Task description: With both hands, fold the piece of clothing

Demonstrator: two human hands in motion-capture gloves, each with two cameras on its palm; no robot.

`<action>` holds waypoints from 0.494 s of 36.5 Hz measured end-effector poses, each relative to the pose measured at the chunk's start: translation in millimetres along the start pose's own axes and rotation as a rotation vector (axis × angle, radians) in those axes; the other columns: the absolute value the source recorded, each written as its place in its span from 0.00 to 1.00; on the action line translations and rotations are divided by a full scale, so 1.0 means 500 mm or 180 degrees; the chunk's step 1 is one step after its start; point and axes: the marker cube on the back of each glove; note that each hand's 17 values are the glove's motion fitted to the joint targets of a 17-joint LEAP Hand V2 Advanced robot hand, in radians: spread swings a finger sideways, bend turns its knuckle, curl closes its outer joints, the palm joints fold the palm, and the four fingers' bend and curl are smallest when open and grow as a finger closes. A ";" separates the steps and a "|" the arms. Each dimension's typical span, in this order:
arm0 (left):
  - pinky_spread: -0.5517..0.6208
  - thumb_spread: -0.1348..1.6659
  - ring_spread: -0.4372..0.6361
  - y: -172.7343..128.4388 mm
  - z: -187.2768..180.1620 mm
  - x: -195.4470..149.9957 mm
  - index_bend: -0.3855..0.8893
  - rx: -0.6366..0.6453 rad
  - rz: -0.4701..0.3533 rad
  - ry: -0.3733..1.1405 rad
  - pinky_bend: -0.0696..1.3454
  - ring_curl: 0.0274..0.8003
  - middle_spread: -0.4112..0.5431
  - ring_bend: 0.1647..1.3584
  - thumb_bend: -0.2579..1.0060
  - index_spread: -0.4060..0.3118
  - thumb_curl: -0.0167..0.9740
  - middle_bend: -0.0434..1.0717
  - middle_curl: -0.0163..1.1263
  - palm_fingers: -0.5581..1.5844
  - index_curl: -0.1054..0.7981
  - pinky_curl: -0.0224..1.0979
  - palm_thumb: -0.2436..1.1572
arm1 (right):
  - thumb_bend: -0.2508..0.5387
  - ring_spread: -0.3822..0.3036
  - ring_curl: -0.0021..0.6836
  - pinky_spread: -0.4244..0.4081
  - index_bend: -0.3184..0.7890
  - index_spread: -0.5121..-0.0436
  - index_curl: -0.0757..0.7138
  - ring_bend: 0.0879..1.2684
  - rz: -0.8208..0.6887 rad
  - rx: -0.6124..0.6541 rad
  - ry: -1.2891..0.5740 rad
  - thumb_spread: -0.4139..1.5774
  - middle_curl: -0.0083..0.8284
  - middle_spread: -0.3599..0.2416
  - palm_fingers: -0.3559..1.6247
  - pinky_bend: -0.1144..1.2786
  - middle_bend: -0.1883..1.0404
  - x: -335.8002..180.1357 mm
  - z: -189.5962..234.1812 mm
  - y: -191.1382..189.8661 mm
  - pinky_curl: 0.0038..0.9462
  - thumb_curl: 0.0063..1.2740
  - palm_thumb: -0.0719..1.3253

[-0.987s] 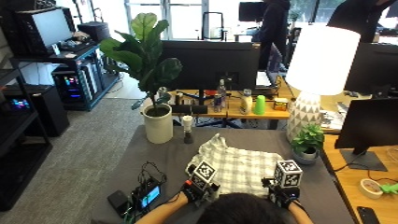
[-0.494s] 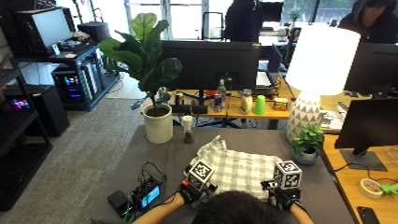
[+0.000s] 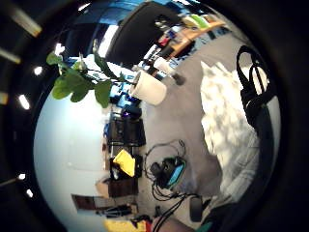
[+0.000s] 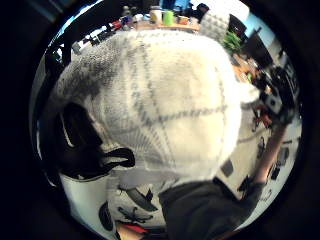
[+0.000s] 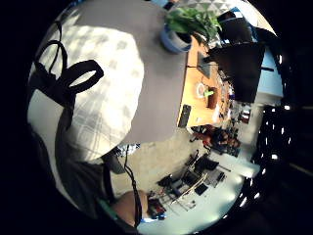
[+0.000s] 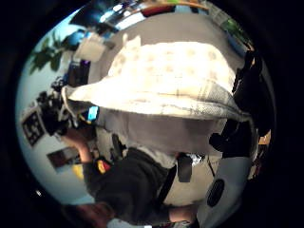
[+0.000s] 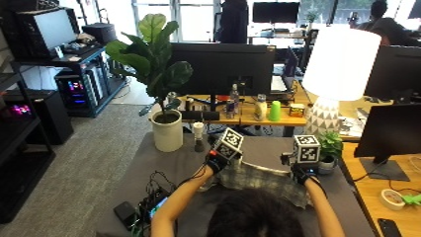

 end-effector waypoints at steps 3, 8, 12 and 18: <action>0.15 0.47 0.06 -0.110 0.022 0.024 0.46 -0.0008 -0.0055 -0.0142 0.32 0.58 0.07 0.38 0.19 0.12 0.85 0.46 0.50 0.84 0.66 0.41 0.78 | 0.28 0.23 0.70 0.17 0.44 0.59 0.66 0.38 0.0237 -0.0090 0.0088 0.41 0.65 0.33 0.80 0.48 0.43 0.002 0.008 -0.099 0.44 0.58 0.80; 0.16 0.55 0.06 -0.179 0.061 0.068 0.45 0.0116 0.0001 -0.0186 0.31 0.57 0.07 0.38 0.19 0.12 0.83 0.45 0.50 0.84 0.67 0.41 0.74 | 0.29 0.22 0.70 0.18 0.44 0.59 0.66 0.37 0.0448 -0.0299 0.0250 0.40 0.66 0.33 0.80 0.48 0.43 -0.038 0.010 -0.109 0.44 0.58 0.80; 0.16 0.62 0.06 -0.193 0.143 0.094 0.44 -0.0316 -0.0002 -0.0467 0.31 0.57 0.07 0.38 0.19 0.12 0.80 0.44 0.50 0.83 0.67 0.41 0.71 | 0.29 0.22 0.70 0.19 0.44 0.59 0.67 0.37 0.0557 -0.0473 0.0351 0.40 0.66 0.32 0.79 0.47 0.43 -0.045 0.073 -0.153 0.44 0.59 0.80; 0.15 0.70 0.06 -0.166 0.229 0.101 0.43 -0.1103 0.0088 -0.0880 0.30 0.57 0.07 0.37 0.19 0.13 0.75 0.43 0.50 0.83 0.67 0.41 0.66 | 0.29 0.22 0.71 0.20 0.44 0.59 0.67 0.36 0.0486 -0.0472 0.0296 0.41 0.66 0.33 0.78 0.46 0.42 -0.043 0.163 -0.184 0.44 0.59 0.81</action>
